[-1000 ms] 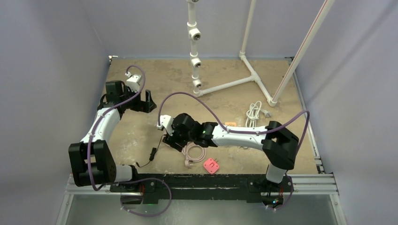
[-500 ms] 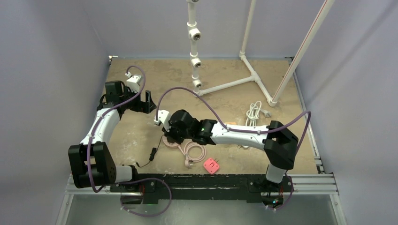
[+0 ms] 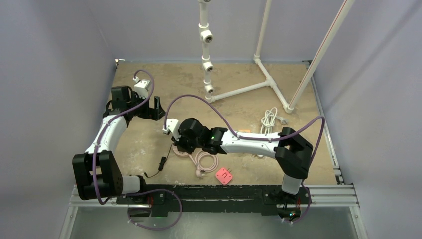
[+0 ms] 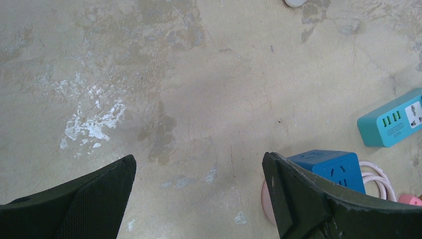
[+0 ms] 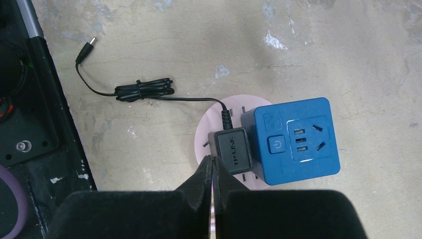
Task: Insert the plug
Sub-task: Press the plug into the socket.
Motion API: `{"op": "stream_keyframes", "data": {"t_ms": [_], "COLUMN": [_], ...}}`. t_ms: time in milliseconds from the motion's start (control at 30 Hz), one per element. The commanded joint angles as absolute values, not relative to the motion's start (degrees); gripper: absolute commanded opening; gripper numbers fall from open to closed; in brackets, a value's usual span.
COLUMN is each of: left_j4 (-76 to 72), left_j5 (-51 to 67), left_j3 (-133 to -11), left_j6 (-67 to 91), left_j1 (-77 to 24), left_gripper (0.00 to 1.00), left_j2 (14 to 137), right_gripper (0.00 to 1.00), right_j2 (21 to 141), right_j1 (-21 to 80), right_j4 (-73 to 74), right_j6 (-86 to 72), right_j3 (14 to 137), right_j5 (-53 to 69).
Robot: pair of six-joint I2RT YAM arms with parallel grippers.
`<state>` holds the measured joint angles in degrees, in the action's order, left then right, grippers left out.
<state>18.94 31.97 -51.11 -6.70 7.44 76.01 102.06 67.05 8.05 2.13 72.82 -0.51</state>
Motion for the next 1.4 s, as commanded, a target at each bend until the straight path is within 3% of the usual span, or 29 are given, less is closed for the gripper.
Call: {"op": "stream_keyframes", "data": {"t_ms": [0,1367], "left_j4": [17.59,17.58], "left_j5": [33.43,33.27], "left_j3": [-52.39,-53.17], "left_j6": [-7.36,-7.17], "left_j1": [7.75,7.74], "left_gripper": [0.99,0.99], "left_j2": [74.79,75.56], "right_gripper": [0.0,0.0], "right_j2": [101.78,104.2], "right_j1": [66.88,65.3], "right_j4": [4.99,3.72], "right_j6": [2.75,1.96], "right_j3": [73.34,68.65], "right_j5": [-0.98,2.28]}}
